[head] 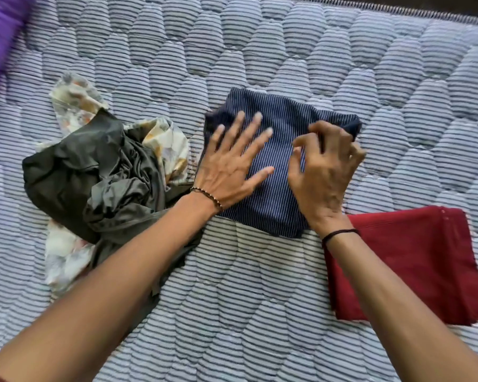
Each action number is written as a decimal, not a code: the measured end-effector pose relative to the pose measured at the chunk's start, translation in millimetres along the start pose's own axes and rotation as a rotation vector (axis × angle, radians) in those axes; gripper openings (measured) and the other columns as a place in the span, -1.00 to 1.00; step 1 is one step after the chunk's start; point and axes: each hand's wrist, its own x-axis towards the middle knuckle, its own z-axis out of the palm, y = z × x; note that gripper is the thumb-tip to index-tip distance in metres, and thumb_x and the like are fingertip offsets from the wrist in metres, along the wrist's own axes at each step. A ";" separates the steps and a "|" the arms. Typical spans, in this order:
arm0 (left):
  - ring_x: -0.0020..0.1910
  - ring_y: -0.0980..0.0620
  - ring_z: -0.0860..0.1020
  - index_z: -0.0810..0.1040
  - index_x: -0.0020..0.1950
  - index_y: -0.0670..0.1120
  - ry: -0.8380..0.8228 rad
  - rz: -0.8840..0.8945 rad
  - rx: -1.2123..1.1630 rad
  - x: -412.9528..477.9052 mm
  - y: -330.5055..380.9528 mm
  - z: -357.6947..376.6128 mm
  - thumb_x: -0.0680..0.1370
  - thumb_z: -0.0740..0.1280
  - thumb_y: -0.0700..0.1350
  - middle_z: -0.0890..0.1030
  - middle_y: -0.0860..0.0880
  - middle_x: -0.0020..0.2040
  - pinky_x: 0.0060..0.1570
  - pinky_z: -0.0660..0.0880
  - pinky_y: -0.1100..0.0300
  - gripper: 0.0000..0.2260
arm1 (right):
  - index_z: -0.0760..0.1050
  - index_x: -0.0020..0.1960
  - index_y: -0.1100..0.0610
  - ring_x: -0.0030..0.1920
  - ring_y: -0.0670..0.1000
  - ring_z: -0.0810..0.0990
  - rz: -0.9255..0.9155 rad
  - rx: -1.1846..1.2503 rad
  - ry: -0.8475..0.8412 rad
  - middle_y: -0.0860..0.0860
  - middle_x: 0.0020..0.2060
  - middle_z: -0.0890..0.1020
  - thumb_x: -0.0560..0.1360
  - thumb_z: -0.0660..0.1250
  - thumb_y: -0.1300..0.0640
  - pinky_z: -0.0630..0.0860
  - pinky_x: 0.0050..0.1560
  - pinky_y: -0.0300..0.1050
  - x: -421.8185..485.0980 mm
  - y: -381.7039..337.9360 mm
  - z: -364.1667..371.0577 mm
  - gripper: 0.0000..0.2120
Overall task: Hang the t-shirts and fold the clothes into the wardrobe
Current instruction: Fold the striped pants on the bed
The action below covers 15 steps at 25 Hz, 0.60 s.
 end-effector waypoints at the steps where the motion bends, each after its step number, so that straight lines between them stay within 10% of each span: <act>1: 0.60 -0.08 0.02 0.18 0.59 0.07 -0.074 0.048 0.005 -4.4 3.6 3.8 0.58 0.01 0.34 0.07 -0.03 0.62 0.51 0.08 -0.13 -0.37 | 0.62 0.02 0.04 0.34 0.07 0.46 -0.087 -0.068 -0.034 0.02 0.28 0.59 0.50 0.35 0.15 0.26 0.23 0.06 -3.0 -2.7 1.0 -0.87; 7: 0.56 -0.12 -0.33 -0.26 0.58 0.22 -0.499 -0.018 -0.125 -12.9 0.2 26.6 0.45 -0.14 0.51 -0.33 0.01 0.59 0.53 -0.23 -0.14 -0.22 | 0.27 0.60 -0.04 0.64 0.28 -0.09 0.018 -0.131 -0.456 0.10 0.67 0.01 0.67 0.05 -0.27 -0.01 0.59 0.26 -38.0 1.2 23.0 -0.42; 15: 0.54 -0.12 -0.37 -0.33 0.55 0.22 -0.675 -0.037 -0.109 8.4 -0.9 28.0 0.46 0.06 0.49 -0.42 0.03 0.56 0.52 -0.22 -0.13 -0.16 | 0.09 0.66 -0.10 0.63 0.32 -0.16 0.019 -0.168 -0.532 0.12 0.67 -0.08 0.66 -0.05 -0.33 -0.06 0.58 0.33 -42.6 10.1 45.7 -0.37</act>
